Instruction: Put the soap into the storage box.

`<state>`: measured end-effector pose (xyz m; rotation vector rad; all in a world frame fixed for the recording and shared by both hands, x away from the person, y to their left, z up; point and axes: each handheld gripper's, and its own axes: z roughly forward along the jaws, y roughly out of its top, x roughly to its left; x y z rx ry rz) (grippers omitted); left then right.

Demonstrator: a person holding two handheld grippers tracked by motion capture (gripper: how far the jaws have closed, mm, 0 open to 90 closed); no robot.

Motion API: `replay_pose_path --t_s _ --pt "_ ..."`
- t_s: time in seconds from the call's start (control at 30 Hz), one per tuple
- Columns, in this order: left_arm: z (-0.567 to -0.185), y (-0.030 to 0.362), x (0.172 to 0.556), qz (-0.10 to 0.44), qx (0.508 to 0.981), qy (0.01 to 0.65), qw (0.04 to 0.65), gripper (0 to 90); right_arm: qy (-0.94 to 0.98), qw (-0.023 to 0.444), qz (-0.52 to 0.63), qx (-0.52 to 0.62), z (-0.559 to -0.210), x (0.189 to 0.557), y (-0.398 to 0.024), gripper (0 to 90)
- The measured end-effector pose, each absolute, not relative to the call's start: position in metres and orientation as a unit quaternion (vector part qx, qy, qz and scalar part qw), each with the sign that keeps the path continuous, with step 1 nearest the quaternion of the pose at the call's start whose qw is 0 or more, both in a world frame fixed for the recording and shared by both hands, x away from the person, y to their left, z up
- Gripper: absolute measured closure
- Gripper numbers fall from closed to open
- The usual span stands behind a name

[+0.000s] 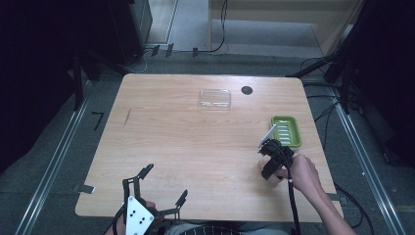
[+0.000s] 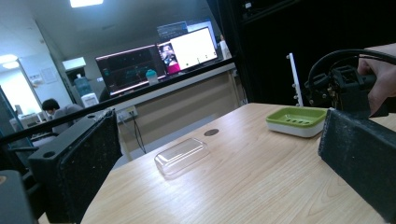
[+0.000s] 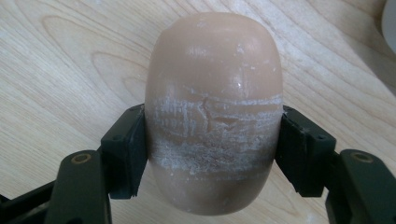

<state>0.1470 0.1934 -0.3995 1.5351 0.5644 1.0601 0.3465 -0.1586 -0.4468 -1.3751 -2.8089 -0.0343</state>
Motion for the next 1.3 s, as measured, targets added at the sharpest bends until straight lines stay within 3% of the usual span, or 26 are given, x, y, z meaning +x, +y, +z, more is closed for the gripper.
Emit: replay_pose_path --t_s 1.3 --pt "-0.4 0.192 0.147 0.449 0.653 0.239 0.56 0.0 -0.879 0.004 -0.014 -0.477 -0.44 0.354 -0.201 33.4"
